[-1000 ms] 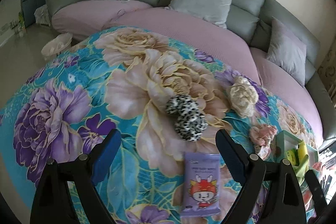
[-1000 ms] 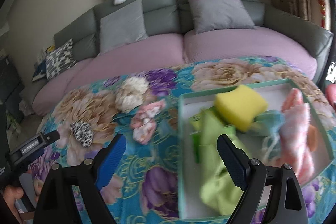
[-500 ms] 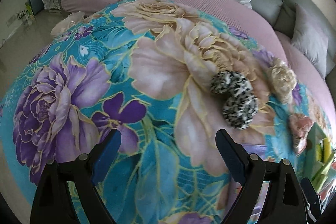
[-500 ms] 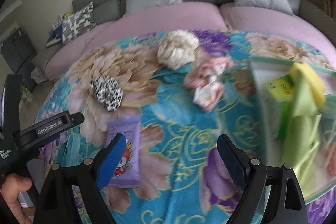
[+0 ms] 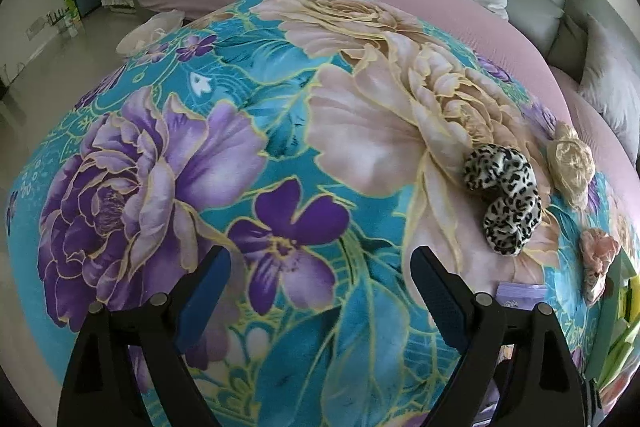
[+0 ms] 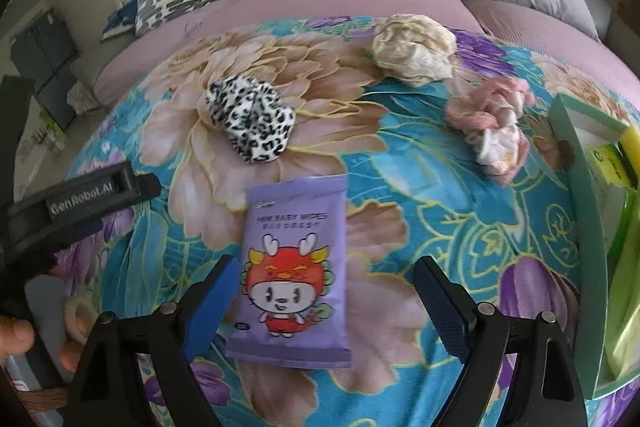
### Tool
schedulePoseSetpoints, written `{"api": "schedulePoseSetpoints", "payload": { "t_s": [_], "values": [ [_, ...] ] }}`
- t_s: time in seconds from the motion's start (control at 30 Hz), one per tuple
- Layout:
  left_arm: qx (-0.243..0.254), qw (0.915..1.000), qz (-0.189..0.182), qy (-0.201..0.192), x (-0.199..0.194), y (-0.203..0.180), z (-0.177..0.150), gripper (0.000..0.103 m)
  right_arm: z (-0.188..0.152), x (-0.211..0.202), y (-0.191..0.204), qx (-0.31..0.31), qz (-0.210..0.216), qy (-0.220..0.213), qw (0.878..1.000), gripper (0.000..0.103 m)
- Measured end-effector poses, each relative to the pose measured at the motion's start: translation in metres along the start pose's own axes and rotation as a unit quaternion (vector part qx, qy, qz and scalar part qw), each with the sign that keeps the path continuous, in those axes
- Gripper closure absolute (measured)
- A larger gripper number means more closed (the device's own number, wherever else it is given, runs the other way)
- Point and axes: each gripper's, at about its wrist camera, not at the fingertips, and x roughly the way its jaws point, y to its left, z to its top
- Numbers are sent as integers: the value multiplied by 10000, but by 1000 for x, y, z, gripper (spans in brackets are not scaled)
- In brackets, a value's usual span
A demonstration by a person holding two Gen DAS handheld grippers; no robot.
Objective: Organize soft objects
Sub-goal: 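Move both tools from the tray toward the wipes pack and leopard scrunchie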
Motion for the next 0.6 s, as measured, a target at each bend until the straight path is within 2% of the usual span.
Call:
{"api": "schedulePoseSetpoints", "payload": {
  "t_s": [0.27,0.43,0.6],
  "values": [
    [-74,10000,-28,10,1,7,1,11,-4,7,21,-478,-310,19,9984,13],
    [-92,9999,-40,15,1,9,1,11,-3,8,19,-480,-389,42,9981,13],
    [-89,9999,-60,11,0,7,0,11,-1,7,3,-230,-471,63,9986,13]
  ]
}}
